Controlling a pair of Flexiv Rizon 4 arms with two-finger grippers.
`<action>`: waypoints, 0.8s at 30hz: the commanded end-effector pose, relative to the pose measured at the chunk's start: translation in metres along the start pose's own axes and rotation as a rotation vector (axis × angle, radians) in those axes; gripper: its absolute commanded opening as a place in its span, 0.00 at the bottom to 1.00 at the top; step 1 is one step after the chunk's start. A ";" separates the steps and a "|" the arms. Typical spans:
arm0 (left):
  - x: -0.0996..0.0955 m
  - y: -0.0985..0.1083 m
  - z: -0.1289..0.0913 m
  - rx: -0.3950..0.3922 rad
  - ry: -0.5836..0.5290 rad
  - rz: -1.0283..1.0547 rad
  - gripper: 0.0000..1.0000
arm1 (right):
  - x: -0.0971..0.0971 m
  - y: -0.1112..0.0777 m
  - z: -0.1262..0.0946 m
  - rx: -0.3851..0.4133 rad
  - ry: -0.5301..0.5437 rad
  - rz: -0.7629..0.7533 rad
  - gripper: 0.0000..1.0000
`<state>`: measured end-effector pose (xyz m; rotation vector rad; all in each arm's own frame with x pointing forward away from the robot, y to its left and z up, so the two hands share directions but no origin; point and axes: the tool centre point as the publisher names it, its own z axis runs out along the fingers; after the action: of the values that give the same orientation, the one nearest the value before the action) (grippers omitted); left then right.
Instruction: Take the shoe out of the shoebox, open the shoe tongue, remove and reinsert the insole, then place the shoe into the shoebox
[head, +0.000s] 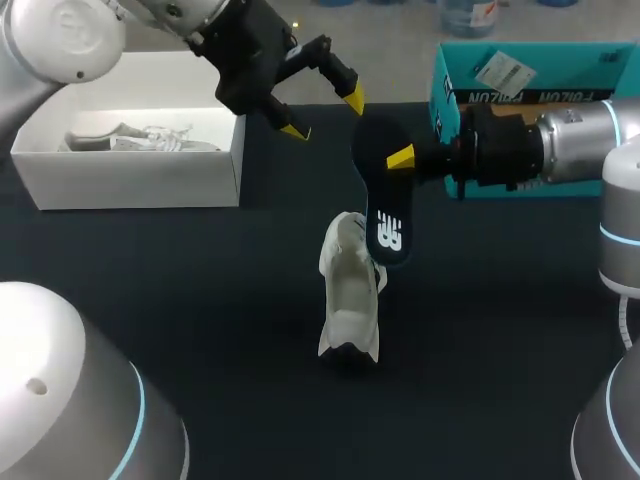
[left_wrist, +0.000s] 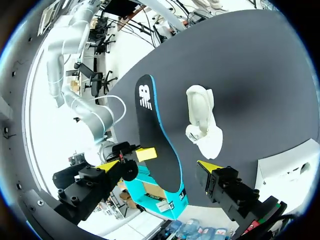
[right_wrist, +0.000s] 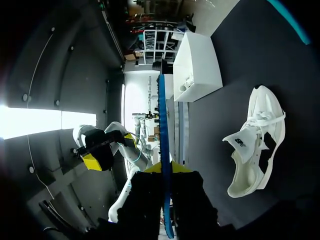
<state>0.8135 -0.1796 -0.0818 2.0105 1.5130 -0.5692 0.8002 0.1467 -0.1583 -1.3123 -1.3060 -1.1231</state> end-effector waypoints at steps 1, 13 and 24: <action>-0.002 -0.003 -0.001 -0.005 0.029 0.007 1.00 | -0.001 0.001 0.000 0.006 -0.001 0.002 0.00; -0.011 0.003 0.000 0.053 -0.317 -0.303 1.00 | 0.000 0.001 -0.001 -0.008 0.023 -0.005 0.00; -0.015 0.010 -0.003 -0.038 -0.621 -0.365 1.00 | 0.003 0.005 -0.005 -0.007 0.016 -0.010 0.00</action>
<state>0.8249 -0.1932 -0.0590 1.5861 1.6320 -1.0232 0.8046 0.1433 -0.1559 -1.3003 -1.2952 -1.1506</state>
